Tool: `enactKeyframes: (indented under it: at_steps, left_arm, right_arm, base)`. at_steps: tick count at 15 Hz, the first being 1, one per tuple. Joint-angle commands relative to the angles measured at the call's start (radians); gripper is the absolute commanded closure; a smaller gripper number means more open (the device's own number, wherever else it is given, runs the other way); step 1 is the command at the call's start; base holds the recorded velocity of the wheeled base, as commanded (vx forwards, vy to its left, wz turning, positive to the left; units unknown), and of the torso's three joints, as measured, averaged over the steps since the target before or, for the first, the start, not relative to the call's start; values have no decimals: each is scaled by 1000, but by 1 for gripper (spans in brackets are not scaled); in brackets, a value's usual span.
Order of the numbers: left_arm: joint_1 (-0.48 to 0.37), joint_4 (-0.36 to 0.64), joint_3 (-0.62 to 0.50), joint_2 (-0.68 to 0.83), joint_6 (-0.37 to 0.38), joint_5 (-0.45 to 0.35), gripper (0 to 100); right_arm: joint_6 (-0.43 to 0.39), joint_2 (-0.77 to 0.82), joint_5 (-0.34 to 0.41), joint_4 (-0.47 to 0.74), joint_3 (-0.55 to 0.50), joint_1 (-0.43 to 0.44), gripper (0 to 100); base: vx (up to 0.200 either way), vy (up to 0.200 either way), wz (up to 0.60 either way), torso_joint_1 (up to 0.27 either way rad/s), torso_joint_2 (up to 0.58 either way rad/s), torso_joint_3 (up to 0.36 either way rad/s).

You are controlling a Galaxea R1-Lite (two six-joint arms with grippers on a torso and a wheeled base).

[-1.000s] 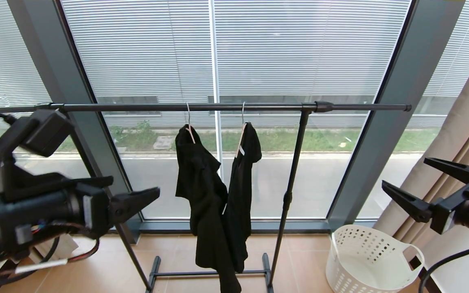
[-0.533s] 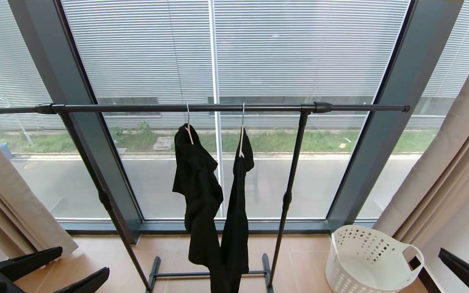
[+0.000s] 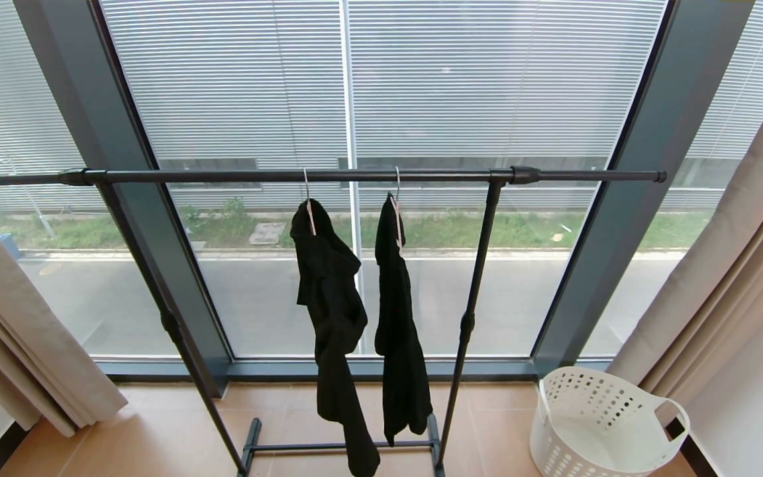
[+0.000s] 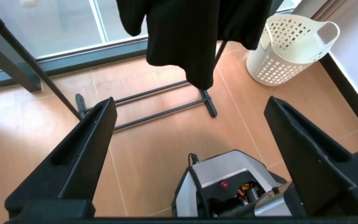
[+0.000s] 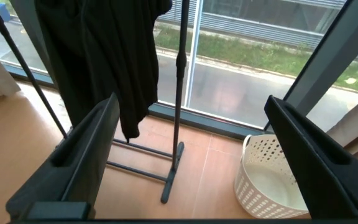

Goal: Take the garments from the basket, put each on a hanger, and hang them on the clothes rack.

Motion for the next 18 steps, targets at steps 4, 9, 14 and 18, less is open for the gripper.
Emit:
enactKeyframes:
  at_steps: [4, 9, 14, 18]
  left_arm:
    - [10, 10, 85, -153, -21, -2, 0]
    - [174, 76, 85, -273, 157, 56, 0]
    - [422, 77, 85, -456, 163, 53, 0]
    - [408, 82, 85, -571, 99, 31, 0]
  right_arm:
    - [-3, -97, -3, 58, 3, -10, 0]
    - [-49, -249, -80, 75, 3, -87, 0]
    - [-47, -277, -78, 73, 3, -152, 0]
    - [-47, -323, -77, 75, 3, -152, 0]
  base:
    - [0, 0, 0, 0, 0, 0]
    - [0, 0, 0, 0, 0, 0]
    - [0, 0, 0, 0, 0, 0]
    - [0, 0, 0, 0, 0, 0]
